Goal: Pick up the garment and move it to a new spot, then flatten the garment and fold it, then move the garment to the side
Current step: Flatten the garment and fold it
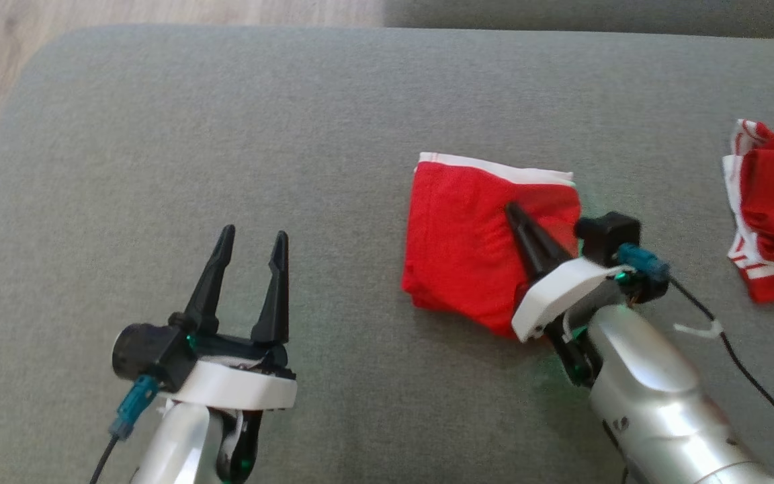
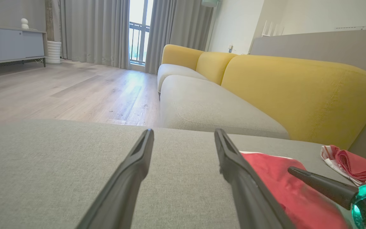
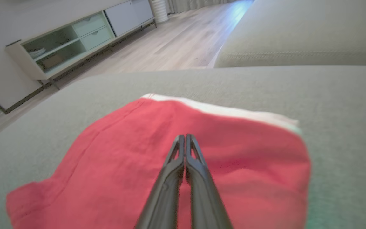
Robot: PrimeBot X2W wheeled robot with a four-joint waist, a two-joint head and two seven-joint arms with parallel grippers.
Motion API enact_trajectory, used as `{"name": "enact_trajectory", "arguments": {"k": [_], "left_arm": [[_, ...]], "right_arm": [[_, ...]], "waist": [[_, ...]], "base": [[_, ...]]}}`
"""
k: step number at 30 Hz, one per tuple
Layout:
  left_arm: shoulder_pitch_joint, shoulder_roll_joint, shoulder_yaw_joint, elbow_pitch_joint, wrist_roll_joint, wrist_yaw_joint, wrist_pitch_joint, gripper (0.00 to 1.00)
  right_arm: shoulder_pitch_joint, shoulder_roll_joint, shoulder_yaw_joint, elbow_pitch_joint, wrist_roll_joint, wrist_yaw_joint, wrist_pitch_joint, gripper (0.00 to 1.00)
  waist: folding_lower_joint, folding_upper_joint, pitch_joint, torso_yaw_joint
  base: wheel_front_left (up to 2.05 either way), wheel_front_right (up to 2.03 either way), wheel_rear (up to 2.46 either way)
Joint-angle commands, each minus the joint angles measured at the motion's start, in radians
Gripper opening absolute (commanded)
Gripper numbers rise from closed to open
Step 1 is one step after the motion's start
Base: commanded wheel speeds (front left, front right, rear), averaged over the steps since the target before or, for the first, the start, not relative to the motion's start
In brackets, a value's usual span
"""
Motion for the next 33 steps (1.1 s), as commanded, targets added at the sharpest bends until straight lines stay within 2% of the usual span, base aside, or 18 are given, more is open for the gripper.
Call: {"name": "enact_trajectory", "arguments": {"k": [1,5,13,24,25,26,27,33], "left_arm": [[-0.009,0.003,0.041,-0.042,0.011,0.002,-0.005,1.00],[-0.004,0.003,0.047,-0.051,0.015,0.002,-0.005,1.00],[0.002,0.003,0.053,-0.070,0.023,0.002,-0.005,1.00],[0.029,0.003,0.044,-0.070,0.024,0.002,-0.005,1.00],[0.032,0.003,0.045,-0.068,0.023,0.002,-0.005,1.00],[0.034,0.003,0.047,-0.066,0.020,0.002,-0.005,1.00],[0.038,0.003,0.051,-0.064,0.012,0.002,-0.005,1.00],[0.054,0.003,0.062,-0.063,0.013,0.002,-0.005,1.00]], "right_arm": [[-0.026,0.012,-0.019,-0.052,-0.011,-0.001,-0.018,0.00],[0.001,0.012,-0.098,-0.134,-0.044,-0.001,-0.019,0.00],[0.167,0.011,-0.271,-0.335,-0.168,-0.001,-0.020,0.00],[0.349,0.012,-0.378,-0.501,-0.165,-0.001,-0.020,0.00],[0.361,0.012,-0.387,-0.514,-0.163,-0.001,-0.020,0.06],[0.373,0.012,-0.396,-0.523,-0.156,-0.001,-0.020,0.74],[0.384,0.012,-0.401,-0.529,-0.146,-0.001,-0.020,1.00],[0.418,0.012,-0.412,-0.560,-0.139,-0.001,-0.020,1.00]], "waist": [[0.0000,0.0000,-0.014,-0.023],[0.0000,0.0000,-0.026,-0.051],[0.0000,0.0000,-0.054,-0.116],[0.0000,0.0000,-0.088,-0.149],[0.0000,0.0000,-0.090,-0.149],[0.0000,0.0000,-0.094,-0.148],[0.0000,0.0000,-0.096,-0.148],[0.0000,0.0000,-0.106,-0.145]], "base": [[0.00,0.00,0.00],[0.00,0.00,0.00],[0.00,0.00,0.00],[0.00,0.00,0.00],[0.00,0.00,0.00],[0.00,0.00,0.00],[0.00,0.00,0.00],[0.00,0.00,0.00]]}}
